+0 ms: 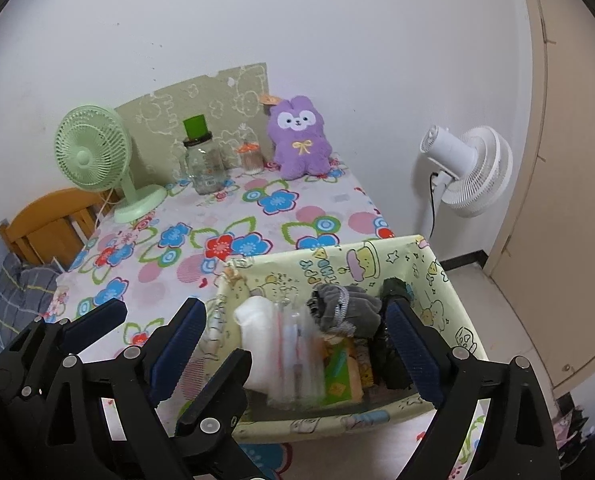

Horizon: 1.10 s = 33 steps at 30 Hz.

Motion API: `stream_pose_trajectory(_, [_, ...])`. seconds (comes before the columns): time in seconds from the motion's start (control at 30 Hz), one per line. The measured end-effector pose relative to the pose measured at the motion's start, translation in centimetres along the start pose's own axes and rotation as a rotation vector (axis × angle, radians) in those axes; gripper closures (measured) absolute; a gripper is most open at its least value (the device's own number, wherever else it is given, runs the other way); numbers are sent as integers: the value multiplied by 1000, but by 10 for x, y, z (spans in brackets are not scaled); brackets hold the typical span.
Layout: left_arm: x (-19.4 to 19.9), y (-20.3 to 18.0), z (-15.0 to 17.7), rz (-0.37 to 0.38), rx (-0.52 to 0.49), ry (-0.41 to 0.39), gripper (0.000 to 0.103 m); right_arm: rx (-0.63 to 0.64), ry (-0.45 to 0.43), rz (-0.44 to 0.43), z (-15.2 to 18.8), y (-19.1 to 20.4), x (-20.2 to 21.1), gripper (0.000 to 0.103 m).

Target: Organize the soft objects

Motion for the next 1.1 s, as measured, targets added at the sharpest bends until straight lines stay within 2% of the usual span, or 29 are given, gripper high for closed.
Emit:
stream_pose_trajectory(0.5, [64,28,9,-43,33,-89,2,42,-79,-22,1,40,55,8])
stream_pose_trajectory(0.8, [107,60,11,-121,60,-148,1,25,-133,-44,-3,59,83,8])
stream_pose_trajectory(1.1, [134,81,12,-168,65,-185,0,18,-190,-45,-6,69,107,8])
Point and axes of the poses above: each gripper's, at about its wrist camera, not at the fingertips, and x roughly against the way its jaws point, y to its left, z to its underside, the point moved 7 cm from there along -x, roughly the way its jaws point, and after that the axes turned 14 degrees about z, right-handed, at the moved point
